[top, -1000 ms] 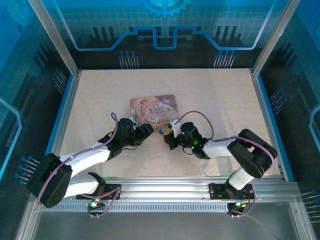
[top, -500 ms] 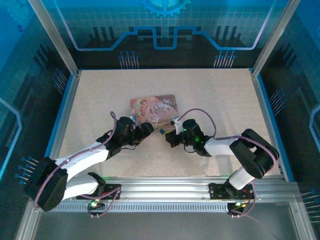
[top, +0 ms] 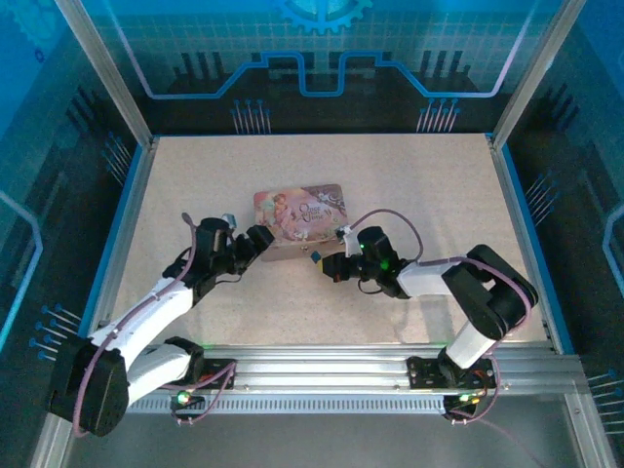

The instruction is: Unlock the padlock with the key

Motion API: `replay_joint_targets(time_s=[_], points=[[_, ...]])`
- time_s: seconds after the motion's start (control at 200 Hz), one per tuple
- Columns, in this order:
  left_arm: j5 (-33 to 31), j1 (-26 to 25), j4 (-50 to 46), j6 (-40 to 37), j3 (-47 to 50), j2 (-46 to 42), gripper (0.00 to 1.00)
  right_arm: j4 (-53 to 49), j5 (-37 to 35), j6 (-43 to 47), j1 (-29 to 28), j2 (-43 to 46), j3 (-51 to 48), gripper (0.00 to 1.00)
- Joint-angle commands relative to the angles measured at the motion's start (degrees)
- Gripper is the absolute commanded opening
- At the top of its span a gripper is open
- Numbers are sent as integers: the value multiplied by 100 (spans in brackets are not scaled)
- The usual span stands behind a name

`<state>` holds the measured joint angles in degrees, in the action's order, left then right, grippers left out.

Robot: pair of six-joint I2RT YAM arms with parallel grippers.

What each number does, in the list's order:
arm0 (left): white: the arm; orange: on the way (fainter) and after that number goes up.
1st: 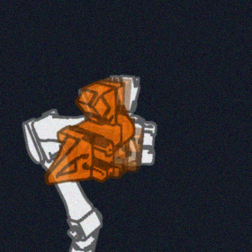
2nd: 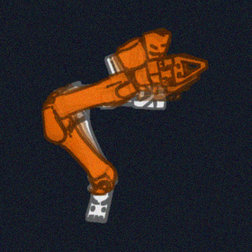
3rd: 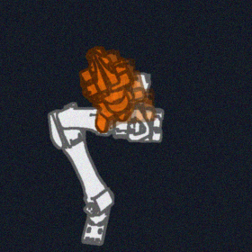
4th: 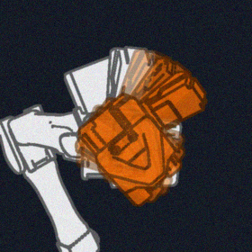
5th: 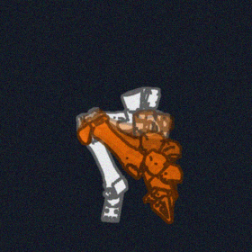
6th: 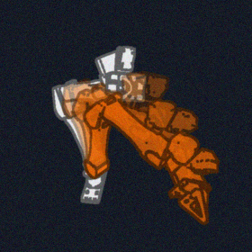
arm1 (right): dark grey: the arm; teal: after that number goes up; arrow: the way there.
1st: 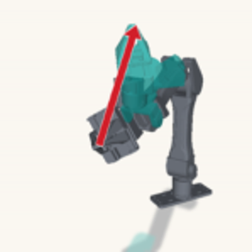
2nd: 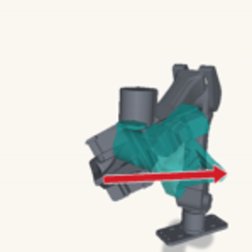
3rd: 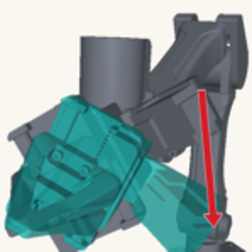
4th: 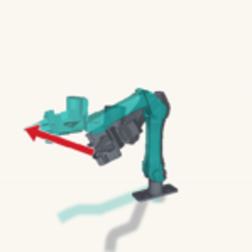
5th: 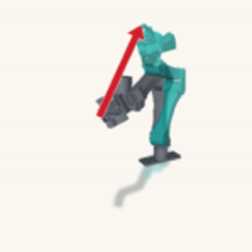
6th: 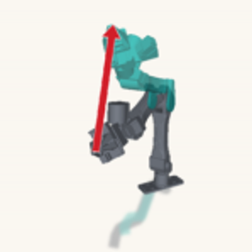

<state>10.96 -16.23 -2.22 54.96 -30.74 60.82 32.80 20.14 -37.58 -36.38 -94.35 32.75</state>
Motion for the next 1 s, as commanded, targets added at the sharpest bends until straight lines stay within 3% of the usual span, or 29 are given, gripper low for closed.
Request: replay_joint_targets(time_s=[0.0,0.5,0.996], points=[[495,278,-175,-324,-216,165,80,-59,195,-214,178,-260,91,3],[751,762,-9,-642,-296,595,82,233,444,-179,465,-710,196,7],[925,897,-65,-1231,-918,1300,83,217,494,103,644,-408,37,39]])
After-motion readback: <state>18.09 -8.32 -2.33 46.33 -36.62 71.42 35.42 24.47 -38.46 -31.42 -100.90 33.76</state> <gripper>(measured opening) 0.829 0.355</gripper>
